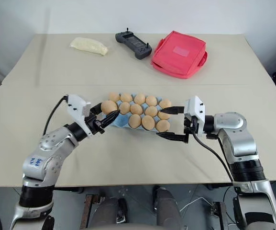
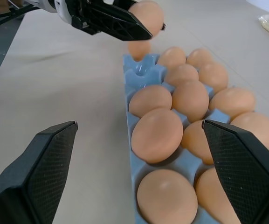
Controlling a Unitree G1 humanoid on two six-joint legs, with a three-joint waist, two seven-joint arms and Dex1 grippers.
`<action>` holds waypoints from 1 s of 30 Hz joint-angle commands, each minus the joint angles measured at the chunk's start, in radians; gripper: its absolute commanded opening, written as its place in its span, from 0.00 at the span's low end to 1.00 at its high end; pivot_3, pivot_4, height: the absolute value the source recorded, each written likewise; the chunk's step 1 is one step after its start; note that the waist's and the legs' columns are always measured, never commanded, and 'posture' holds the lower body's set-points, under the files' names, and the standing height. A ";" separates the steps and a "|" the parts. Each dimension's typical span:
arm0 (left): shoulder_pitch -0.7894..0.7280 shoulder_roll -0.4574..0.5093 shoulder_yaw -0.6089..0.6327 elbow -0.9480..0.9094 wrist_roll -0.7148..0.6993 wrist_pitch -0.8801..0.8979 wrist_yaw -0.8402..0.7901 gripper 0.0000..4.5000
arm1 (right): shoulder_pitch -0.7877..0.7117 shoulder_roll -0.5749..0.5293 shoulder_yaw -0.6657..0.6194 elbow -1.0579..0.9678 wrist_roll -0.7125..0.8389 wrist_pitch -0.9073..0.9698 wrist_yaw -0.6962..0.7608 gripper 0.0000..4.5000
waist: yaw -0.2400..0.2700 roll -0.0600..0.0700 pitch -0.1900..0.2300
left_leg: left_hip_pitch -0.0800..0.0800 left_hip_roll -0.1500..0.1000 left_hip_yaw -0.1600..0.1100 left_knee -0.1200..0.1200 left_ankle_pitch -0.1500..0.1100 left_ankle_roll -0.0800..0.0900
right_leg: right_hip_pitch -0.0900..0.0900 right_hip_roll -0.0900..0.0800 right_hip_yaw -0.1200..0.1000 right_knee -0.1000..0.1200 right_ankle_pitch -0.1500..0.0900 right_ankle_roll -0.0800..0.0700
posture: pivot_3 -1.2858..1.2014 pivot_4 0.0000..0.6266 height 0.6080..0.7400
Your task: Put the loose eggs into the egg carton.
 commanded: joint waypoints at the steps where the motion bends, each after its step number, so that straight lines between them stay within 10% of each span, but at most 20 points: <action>1: -0.034 -0.010 -0.013 0.029 0.027 -0.041 -0.013 0.54 | 0.019 -0.024 -0.043 -0.068 0.030 0.011 -0.026 1.00 | 0.000 0.000 0.000 | 0.000 0.000 0.000 0.000 0.000 0.000 | 0.000 0.000 0.000 0.000 0.000 0.000 | 0.52 0.24 1.00; 8: -0.041 -0.027 -0.006 0.017 0.013 -0.028 -0.023 1.00 | 0.042 -0.035 -0.053 -0.093 0.035 0.024 -0.046 1.00 | 0.001 0.000 0.000 | 0.000 0.000 0.000 0.000 0.000 0.000 | 0.000 0.000 0.000 0.000 0.000 0.000 | 0.52 0.24 1.00; 30: 0.454 0.207 0.492 -0.179 -0.094 -0.051 -0.154 1.00 | -0.078 0.021 0.005 0.068 0.010 -0.048 0.011 1.00 | 0.001 0.000 0.000 | 0.000 0.001 0.000 0.000 0.000 0.000 | 0.000 -0.002 -0.001 -0.001 -0.001 -0.001 | 0.52 0.24 1.00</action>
